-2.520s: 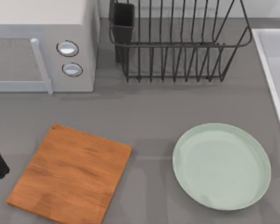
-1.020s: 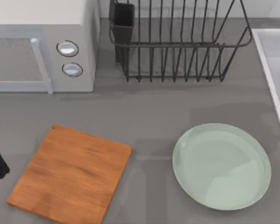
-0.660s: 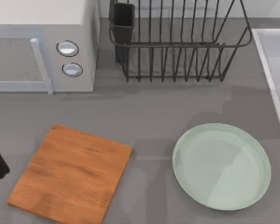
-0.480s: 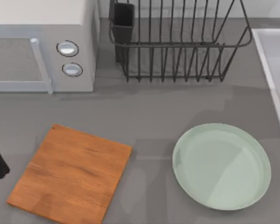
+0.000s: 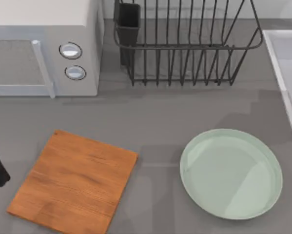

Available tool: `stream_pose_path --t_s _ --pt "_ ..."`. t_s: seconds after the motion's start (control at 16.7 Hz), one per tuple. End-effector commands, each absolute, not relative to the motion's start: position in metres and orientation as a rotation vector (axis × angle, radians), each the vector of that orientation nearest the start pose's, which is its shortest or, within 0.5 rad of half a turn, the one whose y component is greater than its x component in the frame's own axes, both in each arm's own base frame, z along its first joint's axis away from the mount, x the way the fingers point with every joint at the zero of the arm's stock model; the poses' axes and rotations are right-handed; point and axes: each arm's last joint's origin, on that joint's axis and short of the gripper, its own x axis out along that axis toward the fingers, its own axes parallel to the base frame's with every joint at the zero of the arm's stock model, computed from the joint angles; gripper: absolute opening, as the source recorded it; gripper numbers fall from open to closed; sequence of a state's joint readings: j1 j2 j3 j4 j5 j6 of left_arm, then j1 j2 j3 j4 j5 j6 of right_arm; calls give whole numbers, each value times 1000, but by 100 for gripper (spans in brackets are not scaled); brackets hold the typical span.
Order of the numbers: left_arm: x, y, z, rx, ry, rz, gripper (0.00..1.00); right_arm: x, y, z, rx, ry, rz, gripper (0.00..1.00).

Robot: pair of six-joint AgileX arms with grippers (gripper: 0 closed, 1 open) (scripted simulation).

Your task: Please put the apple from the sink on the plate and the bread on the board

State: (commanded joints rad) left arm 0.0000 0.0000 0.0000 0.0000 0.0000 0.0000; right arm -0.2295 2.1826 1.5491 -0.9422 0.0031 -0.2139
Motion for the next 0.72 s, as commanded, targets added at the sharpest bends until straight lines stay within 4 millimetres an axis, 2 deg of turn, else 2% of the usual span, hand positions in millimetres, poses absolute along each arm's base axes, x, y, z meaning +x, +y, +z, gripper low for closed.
stream_pose_path --t_s 0.3,0.42,0.54,0.72 --pt "106 -1 160 0 0 0 100 402 -91 42 4 1556 -9 100" --pt "106 -1 160 0 0 0 100 398 -91 18 6 1562 -9 100" --pt "106 -1 160 0 0 0 100 395 -90 6 8 1571 -8 100" --pt "106 -1 160 0 0 0 100 395 -90 6 8 1571 -8 100"
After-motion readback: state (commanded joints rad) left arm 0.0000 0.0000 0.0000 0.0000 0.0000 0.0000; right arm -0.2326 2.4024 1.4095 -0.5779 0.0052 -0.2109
